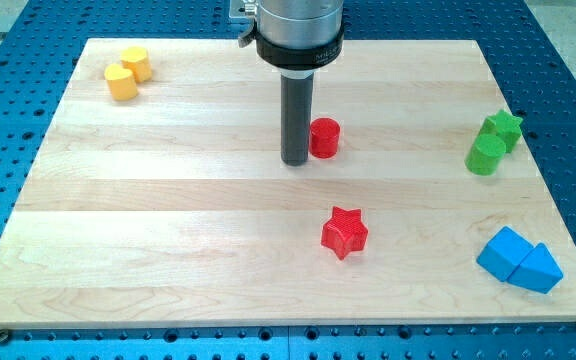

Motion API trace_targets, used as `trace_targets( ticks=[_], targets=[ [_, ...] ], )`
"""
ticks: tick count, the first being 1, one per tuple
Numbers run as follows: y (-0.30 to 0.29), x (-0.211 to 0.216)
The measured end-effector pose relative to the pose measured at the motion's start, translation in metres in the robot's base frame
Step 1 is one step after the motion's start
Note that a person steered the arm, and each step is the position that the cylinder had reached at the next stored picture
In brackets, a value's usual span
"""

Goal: Place the red star diagonally to the red circle

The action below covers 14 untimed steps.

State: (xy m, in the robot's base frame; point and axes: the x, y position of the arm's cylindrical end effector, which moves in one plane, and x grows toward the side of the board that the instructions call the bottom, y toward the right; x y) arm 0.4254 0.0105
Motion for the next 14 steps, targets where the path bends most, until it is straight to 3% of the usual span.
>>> trace_targets(
  ticks=[7, 9, 11, 12, 13, 14],
  targets=[
    [-0.006, 0.002],
    [-0.048, 0.014],
    [-0.109, 0.163],
    [-0.1, 0.194],
    [-0.032, 0.193],
    [0.084, 0.193]
  ],
)
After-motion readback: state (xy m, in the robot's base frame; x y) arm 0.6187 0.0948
